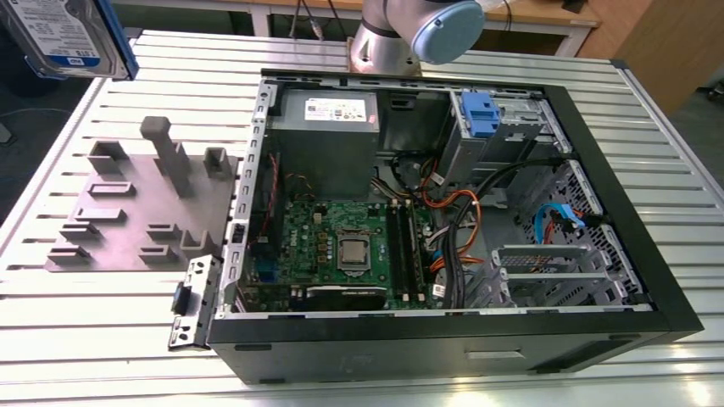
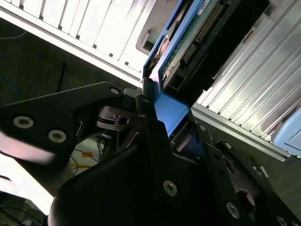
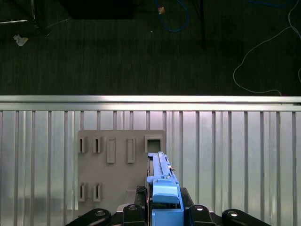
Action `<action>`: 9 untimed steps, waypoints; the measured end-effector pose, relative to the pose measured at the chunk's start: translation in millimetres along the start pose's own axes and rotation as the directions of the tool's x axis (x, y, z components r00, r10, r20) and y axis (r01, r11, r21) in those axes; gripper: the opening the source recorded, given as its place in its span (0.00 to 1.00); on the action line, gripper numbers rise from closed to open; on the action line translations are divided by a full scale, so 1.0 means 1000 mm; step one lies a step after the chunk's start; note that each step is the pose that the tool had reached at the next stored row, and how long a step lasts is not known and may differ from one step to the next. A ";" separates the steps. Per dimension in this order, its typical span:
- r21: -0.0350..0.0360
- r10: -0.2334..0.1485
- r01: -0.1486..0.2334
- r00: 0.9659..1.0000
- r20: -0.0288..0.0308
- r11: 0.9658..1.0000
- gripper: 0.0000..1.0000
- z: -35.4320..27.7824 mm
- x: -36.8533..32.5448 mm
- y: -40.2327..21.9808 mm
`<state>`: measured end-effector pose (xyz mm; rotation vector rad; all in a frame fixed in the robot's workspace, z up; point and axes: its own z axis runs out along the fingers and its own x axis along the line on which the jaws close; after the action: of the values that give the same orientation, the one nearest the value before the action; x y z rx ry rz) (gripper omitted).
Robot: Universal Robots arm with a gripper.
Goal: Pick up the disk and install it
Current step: 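Pick up the disk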
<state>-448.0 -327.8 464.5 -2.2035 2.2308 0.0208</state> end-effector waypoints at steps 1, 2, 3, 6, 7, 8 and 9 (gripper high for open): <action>0.000 0.000 0.000 1.000 0.000 1.000 0.37 -0.0003 0.0000 0.0000; 0.000 0.000 0.000 1.000 0.000 1.000 0.37 -0.0005 0.0000 0.0000; 0.000 0.000 0.000 1.000 0.000 1.000 0.37 -0.0008 0.0000 0.0000; 0.000 0.000 0.000 1.000 0.000 1.000 0.37 -0.0016 0.0000 0.0000; 0.000 0.000 0.000 1.000 0.000 1.000 0.37 -0.0018 0.0000 0.0000; 0.000 0.000 0.000 1.000 0.000 1.000 0.37 -0.0021 0.0000 0.0000; 0.000 0.000 0.000 1.000 0.000 1.000 0.37 -0.0023 0.0000 0.0000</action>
<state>-448.0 -327.8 466.8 -2.2034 2.2308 0.0208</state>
